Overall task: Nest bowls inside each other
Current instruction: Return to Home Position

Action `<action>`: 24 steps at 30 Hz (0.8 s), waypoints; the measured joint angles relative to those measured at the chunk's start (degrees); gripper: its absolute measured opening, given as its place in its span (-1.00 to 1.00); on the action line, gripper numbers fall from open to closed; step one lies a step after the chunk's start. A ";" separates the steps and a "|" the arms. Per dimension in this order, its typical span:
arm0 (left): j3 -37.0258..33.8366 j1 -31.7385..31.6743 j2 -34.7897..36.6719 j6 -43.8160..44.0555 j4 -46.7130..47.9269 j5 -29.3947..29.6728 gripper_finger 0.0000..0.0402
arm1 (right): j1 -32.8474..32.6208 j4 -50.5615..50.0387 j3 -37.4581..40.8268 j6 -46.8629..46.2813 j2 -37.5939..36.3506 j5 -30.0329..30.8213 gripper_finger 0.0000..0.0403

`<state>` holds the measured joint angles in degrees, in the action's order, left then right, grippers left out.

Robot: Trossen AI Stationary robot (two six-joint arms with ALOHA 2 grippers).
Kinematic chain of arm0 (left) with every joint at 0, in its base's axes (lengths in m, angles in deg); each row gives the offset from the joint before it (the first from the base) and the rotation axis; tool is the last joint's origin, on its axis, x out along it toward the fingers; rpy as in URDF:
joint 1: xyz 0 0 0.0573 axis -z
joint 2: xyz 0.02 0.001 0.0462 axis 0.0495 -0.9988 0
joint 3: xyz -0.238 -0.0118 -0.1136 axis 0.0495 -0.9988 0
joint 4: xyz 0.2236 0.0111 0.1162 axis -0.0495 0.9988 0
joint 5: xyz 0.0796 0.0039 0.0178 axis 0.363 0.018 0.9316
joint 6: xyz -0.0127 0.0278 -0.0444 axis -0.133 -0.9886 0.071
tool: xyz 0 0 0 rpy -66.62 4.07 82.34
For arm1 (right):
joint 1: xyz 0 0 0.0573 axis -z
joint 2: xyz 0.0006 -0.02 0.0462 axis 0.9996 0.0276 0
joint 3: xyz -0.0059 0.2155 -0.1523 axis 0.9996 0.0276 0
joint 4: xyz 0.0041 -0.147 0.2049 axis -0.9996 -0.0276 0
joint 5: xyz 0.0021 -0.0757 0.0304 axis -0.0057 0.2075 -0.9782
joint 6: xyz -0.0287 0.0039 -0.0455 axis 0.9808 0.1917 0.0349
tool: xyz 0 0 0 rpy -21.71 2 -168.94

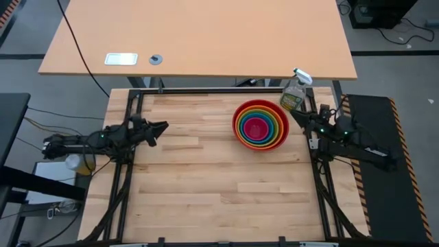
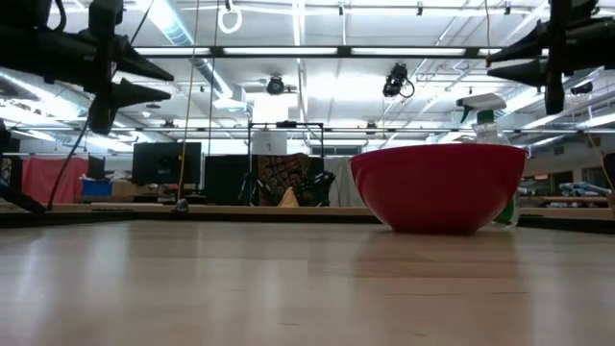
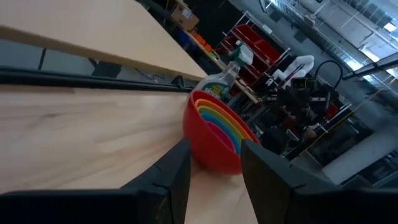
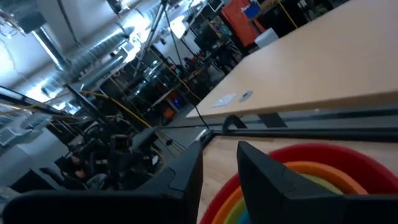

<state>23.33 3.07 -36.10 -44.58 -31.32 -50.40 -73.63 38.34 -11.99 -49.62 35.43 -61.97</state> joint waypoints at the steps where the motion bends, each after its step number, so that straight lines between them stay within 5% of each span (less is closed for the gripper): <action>1: -0.48 0.00 0.32 0.40 -0.07 0.12 -0.29 | 0.00 0.21 0.34 -0.55 0.06 0.02 -0.46; 10: -5.06 0.02 1.47 4.99 -0.21 0.08 -0.29 | -0.02 3.79 7.04 -6.64 0.03 -1.52 -0.46; 18: -7.91 0.07 1.42 8.46 -0.95 -0.15 -0.29 | -0.02 17.97 16.85 -11.85 0.06 -2.79 -0.49; 24: -8.95 1.19 0.81 9.98 -1.54 -0.33 -0.29 | -0.02 18.12 16.99 -11.72 0.68 -3.03 -0.49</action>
<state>14.37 4.26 -35.29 -34.59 -32.87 -50.73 -73.65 56.46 5.00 -61.33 36.11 -64.99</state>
